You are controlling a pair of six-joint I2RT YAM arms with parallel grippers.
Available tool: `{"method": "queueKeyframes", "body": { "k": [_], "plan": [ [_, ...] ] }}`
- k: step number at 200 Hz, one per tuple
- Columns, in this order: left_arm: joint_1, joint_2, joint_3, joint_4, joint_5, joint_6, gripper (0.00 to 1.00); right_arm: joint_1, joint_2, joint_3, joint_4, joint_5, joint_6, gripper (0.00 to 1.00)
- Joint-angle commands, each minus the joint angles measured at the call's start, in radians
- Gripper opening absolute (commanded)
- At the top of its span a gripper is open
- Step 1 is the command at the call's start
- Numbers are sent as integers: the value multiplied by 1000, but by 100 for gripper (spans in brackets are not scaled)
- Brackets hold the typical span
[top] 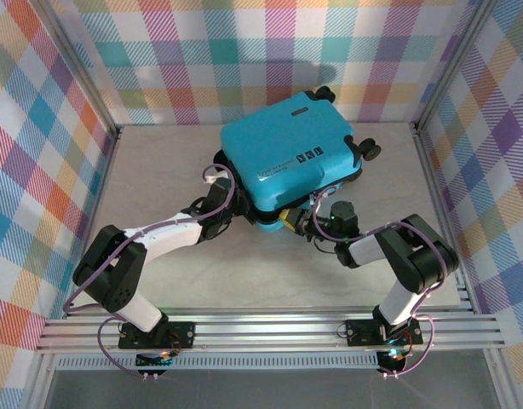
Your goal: Pack the luggage
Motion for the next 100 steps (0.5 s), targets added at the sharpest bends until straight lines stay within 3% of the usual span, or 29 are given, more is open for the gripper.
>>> {"method": "queueKeyframes", "body": {
  "k": [1,38,59,77,100],
  "plan": [
    [-51,63,13,2,132,22,46,124,3,39,-41,-205,-23,0],
    [-31,49,46,-62,131,58,46,134,-159,162,-572,-184,-319,3],
    [-31,17,57,-99,196,87,45,130,-229,211,-736,-168,-418,5],
    [-52,-16,59,-126,257,99,44,119,-261,241,-832,-175,-471,16],
    [-101,-62,73,-197,246,105,47,108,-300,265,-983,-127,-554,29]
  ]
}}
